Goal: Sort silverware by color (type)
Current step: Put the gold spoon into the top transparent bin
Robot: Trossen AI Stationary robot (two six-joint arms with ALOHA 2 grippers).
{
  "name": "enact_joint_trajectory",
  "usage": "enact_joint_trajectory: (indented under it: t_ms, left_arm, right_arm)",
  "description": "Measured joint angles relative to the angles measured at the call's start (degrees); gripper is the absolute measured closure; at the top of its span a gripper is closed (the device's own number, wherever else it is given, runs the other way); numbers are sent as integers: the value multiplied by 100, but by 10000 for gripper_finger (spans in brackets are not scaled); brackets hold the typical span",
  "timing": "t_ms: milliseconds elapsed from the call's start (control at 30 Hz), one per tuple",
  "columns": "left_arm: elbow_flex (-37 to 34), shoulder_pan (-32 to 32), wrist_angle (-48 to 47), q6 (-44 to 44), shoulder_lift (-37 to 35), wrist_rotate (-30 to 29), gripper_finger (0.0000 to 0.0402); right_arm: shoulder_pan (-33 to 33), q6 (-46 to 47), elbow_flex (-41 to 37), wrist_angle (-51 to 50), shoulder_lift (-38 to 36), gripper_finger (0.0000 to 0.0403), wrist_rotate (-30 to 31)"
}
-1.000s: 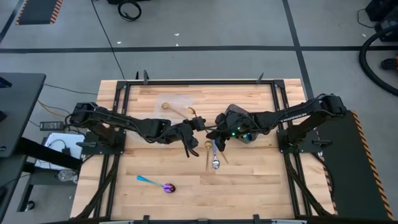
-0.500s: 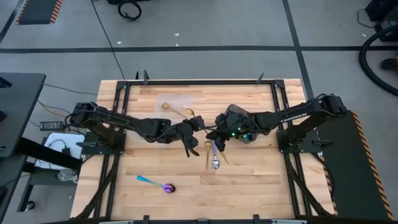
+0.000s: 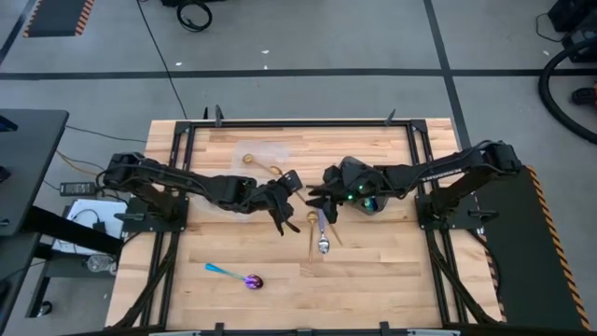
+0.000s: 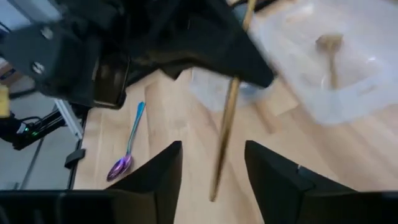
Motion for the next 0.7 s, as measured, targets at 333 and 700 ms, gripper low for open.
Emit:
enact_joint_trajectory:
  t_ms: [333, 700]
  left_arm:
    - [-4, 430, -971, -1855, -291, 659, 383]
    - [-4, 813, -1412, -3135, -291, 1329, 383]
  right_arm:
    - [-6, -770, 2, 24, -217, 207, 235]
    - [620, -1240, 2, 60, -11, 208, 1199]
